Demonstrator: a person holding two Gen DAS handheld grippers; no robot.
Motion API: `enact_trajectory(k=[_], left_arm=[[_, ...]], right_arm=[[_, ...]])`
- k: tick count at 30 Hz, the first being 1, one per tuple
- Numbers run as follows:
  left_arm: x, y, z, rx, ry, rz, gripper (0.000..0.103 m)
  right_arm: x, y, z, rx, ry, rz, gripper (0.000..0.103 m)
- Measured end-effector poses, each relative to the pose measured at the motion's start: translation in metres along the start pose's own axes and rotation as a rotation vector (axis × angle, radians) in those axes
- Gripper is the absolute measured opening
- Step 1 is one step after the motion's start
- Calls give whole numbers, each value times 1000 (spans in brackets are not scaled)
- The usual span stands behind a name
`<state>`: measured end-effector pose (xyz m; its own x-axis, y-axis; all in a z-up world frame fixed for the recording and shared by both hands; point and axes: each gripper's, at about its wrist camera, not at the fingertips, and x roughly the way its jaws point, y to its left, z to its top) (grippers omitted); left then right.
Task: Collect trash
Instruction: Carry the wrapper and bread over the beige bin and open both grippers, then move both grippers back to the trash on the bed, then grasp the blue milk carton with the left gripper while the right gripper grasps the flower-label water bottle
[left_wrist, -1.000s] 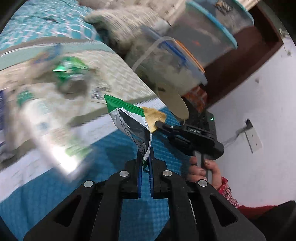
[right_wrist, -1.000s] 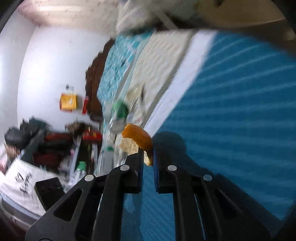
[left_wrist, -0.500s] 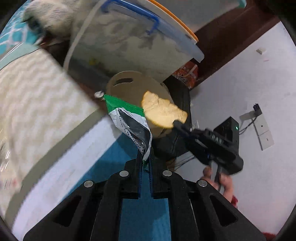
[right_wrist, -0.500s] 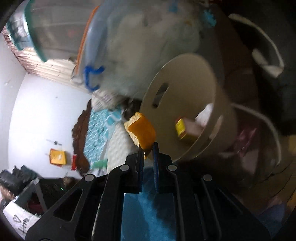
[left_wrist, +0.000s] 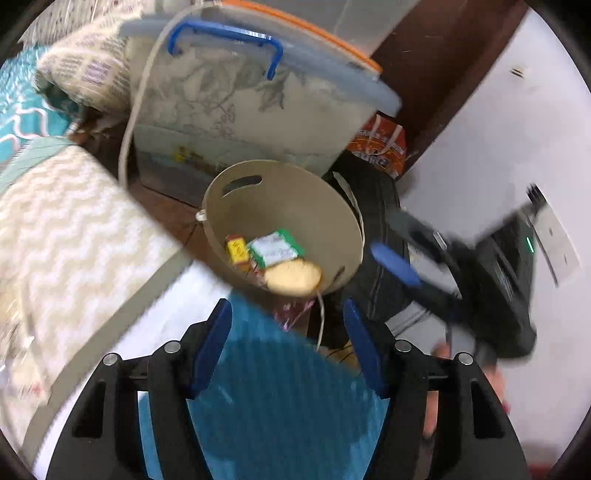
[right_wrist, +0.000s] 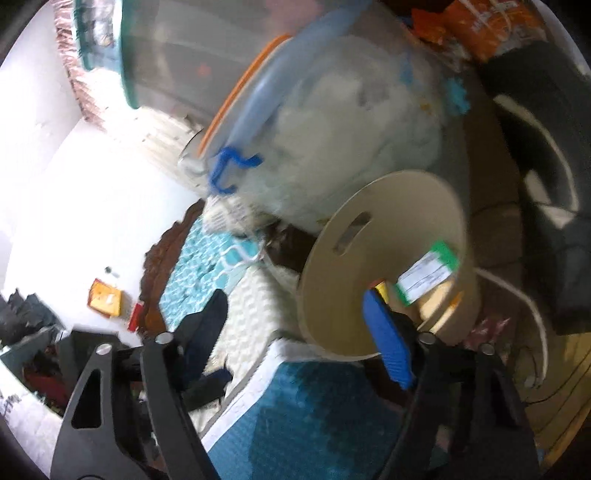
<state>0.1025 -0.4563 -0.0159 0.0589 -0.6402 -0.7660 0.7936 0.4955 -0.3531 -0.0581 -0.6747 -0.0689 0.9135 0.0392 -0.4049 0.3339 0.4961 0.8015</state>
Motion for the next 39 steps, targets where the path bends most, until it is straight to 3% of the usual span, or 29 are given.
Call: enact_trajectory(k=[6, 12, 16, 18, 19, 22, 25, 30, 32, 39], left_arm=[[-83, 29, -88, -7, -57, 99, 59], [-183, 94, -171, -193, -142, 174, 59], [-245, 153, -212, -365, -228, 327, 59], [-266, 188, -226, -480, -250, 436, 59], [-272, 203, -231, -522, -259, 469, 59], [-275, 232, -235, -591, -265, 495, 61], [-265, 250, -232, -608, -255, 505, 62], [-239, 263, -223, -581, -226, 545, 67], [-233, 273, -227, -595, -207, 562, 58], [-257, 268, -263, -601, -231, 479, 49]], right_arm=[[28, 44, -41, -77, 138, 72, 64], [73, 112, -117, -214, 349, 155, 60], [95, 158, -180, -314, 484, 204, 63], [98, 184, -213, -384, 529, 229, 76], [97, 194, -226, -419, 535, 235, 83], [93, 230, -268, -590, 539, 229, 89], [94, 254, -301, -742, 540, 183, 91], [111, 263, -324, -830, 546, 96, 90], [118, 262, -331, -833, 570, 74, 66], [101, 252, -331, -764, 648, 93, 66]])
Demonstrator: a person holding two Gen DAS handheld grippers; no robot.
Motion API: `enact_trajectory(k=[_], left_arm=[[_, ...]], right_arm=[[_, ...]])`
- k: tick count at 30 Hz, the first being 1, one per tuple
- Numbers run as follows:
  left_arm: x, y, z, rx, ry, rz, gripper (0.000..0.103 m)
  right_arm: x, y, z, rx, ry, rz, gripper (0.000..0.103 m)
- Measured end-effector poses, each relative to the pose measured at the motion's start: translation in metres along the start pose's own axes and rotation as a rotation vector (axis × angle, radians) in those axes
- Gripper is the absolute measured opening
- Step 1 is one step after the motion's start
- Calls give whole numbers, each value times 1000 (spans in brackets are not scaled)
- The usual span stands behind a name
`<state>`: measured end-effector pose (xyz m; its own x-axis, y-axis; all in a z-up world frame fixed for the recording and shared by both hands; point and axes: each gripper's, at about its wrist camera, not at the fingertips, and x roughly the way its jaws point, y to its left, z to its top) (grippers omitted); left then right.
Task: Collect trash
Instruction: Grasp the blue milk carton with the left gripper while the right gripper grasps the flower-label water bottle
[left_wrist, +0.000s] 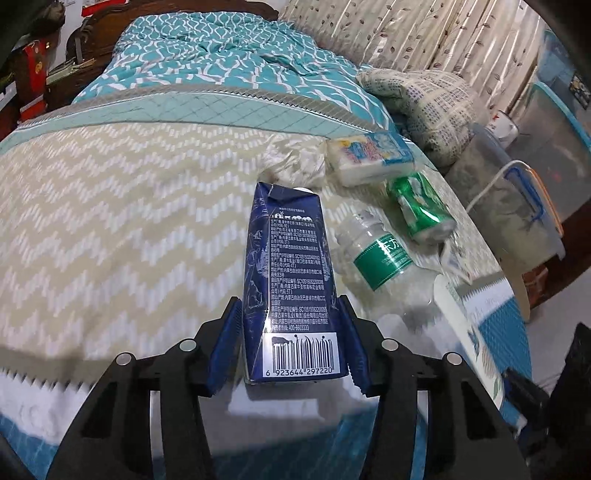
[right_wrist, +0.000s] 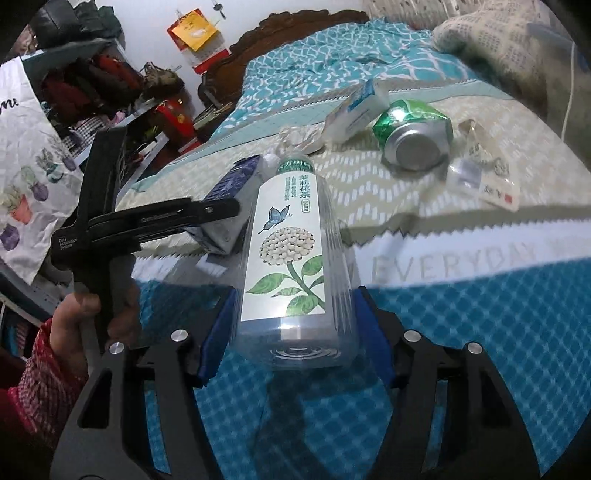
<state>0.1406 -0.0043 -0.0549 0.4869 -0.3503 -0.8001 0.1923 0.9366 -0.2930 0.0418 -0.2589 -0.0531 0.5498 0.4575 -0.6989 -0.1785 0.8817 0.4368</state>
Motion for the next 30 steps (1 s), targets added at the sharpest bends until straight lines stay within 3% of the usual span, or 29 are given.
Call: enact_trajectory(k=[6, 9, 11, 12, 16, 18, 20, 27, 29, 30], left_arm=[[-47, 12, -56, 6, 20, -59, 49], [-67, 10, -85, 18, 16, -41, 49], [-76, 9, -98, 22, 18, -25, 50], [-80, 10, -102, 16, 19, -15, 50], [-92, 14, -97, -7, -26, 14, 72], [-96, 12, -91, -9, -57, 45, 75], [-95, 7, -88, -3, -63, 24, 75], [-72, -16, -98, 97, -13, 85, 76], [-66, -17, -103, 106, 1, 89, 73], [-63, -15, -106, 107, 4, 90, 68]], right_arm=[[-26, 8, -43, 0, 39, 75, 69], [-36, 11, -59, 5, 40, 162, 87], [-42, 14, -61, -8, 4, 136, 91], [-43, 13, -58, -10, -12, 123, 92], [-45, 14, -43, 6, -48, 86, 95], [-44, 20, -37, -8, -61, 77, 95], [-38, 30, -34, -44, -63, 64, 96], [-8, 57, -42, -209, -20, -111, 93], [-3, 53, -47, -219, -7, -142, 70], [-1, 47, -47, -199, 5, -133, 69]])
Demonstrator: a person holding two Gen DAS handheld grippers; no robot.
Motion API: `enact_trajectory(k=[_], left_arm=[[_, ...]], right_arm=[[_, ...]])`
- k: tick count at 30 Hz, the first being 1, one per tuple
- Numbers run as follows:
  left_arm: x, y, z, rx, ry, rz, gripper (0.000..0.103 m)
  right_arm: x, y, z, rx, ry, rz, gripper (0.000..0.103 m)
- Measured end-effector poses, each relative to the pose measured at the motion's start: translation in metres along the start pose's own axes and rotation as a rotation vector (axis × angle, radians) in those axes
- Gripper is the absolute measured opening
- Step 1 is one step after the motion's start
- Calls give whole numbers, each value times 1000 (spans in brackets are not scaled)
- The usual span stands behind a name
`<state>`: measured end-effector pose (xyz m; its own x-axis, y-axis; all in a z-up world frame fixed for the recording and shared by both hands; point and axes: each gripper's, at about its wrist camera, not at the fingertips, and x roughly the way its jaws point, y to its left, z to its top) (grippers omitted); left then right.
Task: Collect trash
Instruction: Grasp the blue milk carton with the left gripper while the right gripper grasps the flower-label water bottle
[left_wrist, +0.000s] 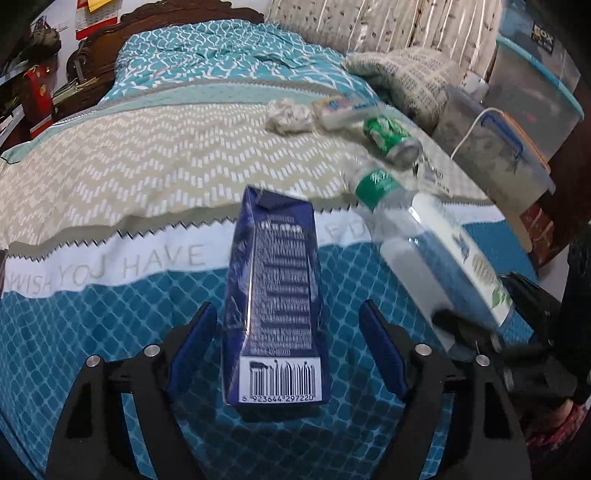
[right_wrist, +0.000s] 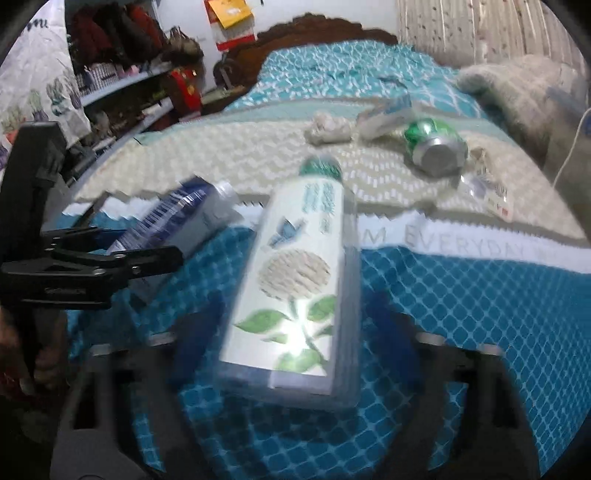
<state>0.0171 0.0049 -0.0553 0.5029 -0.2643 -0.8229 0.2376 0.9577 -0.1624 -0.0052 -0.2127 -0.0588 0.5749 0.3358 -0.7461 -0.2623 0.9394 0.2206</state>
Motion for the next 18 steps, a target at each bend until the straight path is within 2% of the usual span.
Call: enact_trajectory(k=[1, 2, 3, 6, 9, 12, 15, 18], left_arm=[[3, 1, -2, 1, 5, 5, 50], [4, 3, -3, 5, 6, 14, 49], [4, 5, -2, -2, 7, -8, 49], [-3, 7, 5, -37, -3, -111, 49], [-9, -9, 16, -9, -24, -164, 49], [-4, -30, 28, 19, -10, -237, 49], [9, -58, 39, 67, 19, -274, 48], [25, -95, 54, 138, 49, -316, 47]], right_arm=[[0, -6, -1, 29, -4, 24, 67], [-1, -13, -2, 61, -6, 54, 66], [-3, -21, -2, 96, -8, 83, 65], [-15, -44, -3, 201, -39, 190, 64], [-22, -67, -5, 301, -59, 268, 64], [-25, -89, -9, 416, -70, 339, 64], [-38, -118, -17, 501, -120, 349, 64], [-57, -143, -22, 536, -183, 290, 64]])
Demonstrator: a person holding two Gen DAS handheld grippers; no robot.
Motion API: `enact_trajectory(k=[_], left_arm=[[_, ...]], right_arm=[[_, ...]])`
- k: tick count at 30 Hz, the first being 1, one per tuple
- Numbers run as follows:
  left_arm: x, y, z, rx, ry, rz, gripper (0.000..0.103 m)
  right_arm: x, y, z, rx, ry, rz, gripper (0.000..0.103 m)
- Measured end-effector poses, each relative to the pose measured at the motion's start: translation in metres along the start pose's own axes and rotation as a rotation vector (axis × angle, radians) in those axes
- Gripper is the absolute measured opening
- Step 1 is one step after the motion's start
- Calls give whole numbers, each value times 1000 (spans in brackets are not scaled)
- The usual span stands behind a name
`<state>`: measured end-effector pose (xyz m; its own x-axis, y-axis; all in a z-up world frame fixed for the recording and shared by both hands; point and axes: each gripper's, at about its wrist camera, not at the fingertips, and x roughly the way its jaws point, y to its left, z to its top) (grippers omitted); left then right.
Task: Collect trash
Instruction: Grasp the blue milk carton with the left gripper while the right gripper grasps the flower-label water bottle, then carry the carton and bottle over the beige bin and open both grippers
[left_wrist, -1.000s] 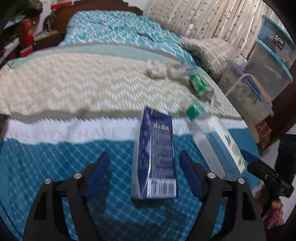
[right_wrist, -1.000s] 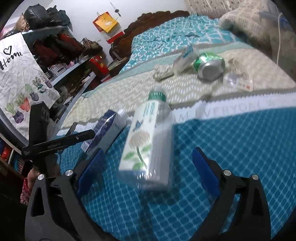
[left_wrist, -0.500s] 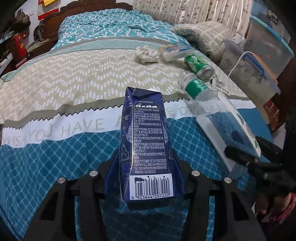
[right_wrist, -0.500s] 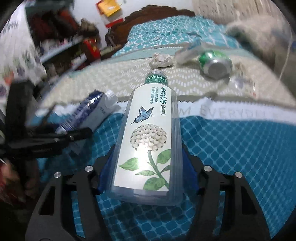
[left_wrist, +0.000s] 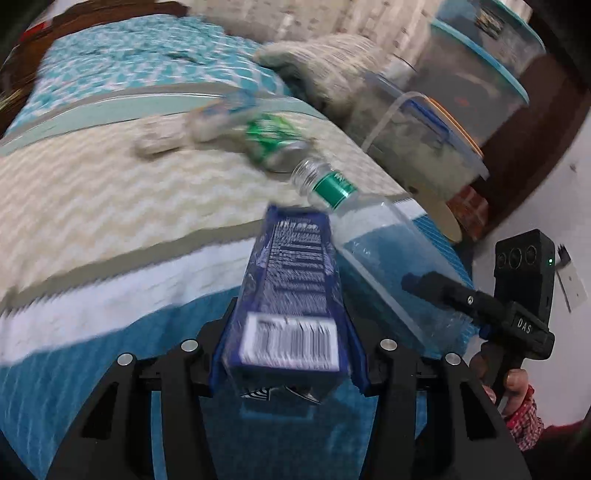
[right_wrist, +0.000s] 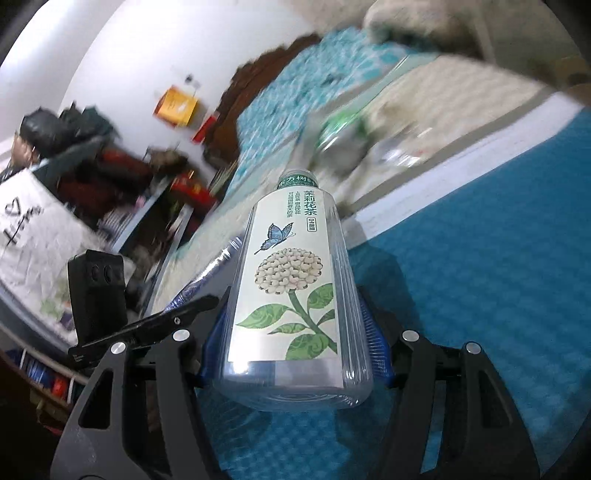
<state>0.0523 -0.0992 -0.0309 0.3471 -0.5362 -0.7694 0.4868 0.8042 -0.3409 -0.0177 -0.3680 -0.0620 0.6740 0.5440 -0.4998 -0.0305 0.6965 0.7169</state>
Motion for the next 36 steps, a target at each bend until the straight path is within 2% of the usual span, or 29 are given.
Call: enact_trajectory(k=[4, 7, 11, 17, 20, 23, 26, 28, 31, 36], left_arm=[[41, -45, 33, 100, 47, -50, 47], [83, -93, 67, 176, 103, -137, 47], [137, -157, 106, 265, 154, -193, 47], [208, -232, 148, 316, 209, -238, 46], [228, -265, 168, 360, 156, -212, 46], [246, -281, 182, 354, 172, -236, 46], [272, -295, 187, 368, 193, -204, 47], [281, -304, 187, 378, 176, -196, 47], [290, -310, 188, 372, 177, -170, 68], [274, -303, 190, 369, 136, -191, 68]], right_arm=[[-49, -40, 18, 81, -142, -69, 64], [-89, -76, 29, 162, -250, -143, 64], [-135, -123, 44, 279, -362, -237, 64], [-173, -182, 72, 388, -436, -339, 64], [-179, -206, 88, 417, -444, -374, 64], [-181, -221, 97, 420, -441, -397, 64], [-178, -225, 101, 419, -438, -414, 65], [-176, -224, 103, 418, -437, -426, 67], [-176, -225, 109, 412, -463, -448, 86], [-180, -212, 111, 345, -515, -505, 86]])
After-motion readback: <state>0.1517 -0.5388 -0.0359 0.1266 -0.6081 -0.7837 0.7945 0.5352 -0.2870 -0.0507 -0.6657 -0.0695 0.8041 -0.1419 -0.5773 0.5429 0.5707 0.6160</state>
